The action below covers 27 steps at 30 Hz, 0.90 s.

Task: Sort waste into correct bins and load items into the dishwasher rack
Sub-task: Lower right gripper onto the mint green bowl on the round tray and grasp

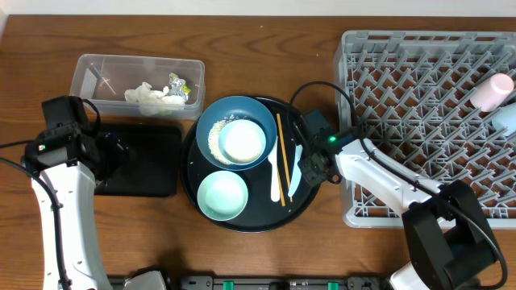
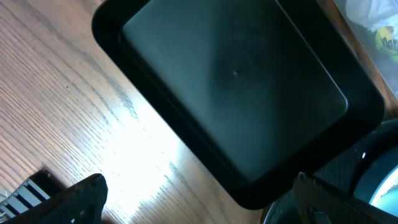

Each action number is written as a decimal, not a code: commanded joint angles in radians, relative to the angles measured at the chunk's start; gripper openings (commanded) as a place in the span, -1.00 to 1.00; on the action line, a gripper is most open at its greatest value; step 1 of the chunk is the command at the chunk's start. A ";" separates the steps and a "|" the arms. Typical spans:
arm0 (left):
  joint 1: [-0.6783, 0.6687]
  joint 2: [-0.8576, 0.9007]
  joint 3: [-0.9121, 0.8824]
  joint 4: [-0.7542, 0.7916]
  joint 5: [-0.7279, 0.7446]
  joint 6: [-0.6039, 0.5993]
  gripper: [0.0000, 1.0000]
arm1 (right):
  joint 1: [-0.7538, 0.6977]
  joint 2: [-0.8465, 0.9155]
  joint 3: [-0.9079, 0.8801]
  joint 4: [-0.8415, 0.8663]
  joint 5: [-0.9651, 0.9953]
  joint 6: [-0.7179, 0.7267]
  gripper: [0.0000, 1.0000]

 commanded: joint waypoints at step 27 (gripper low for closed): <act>0.004 0.006 -0.001 -0.002 -0.011 -0.009 0.93 | 0.016 0.056 -0.011 -0.014 0.250 0.018 -0.81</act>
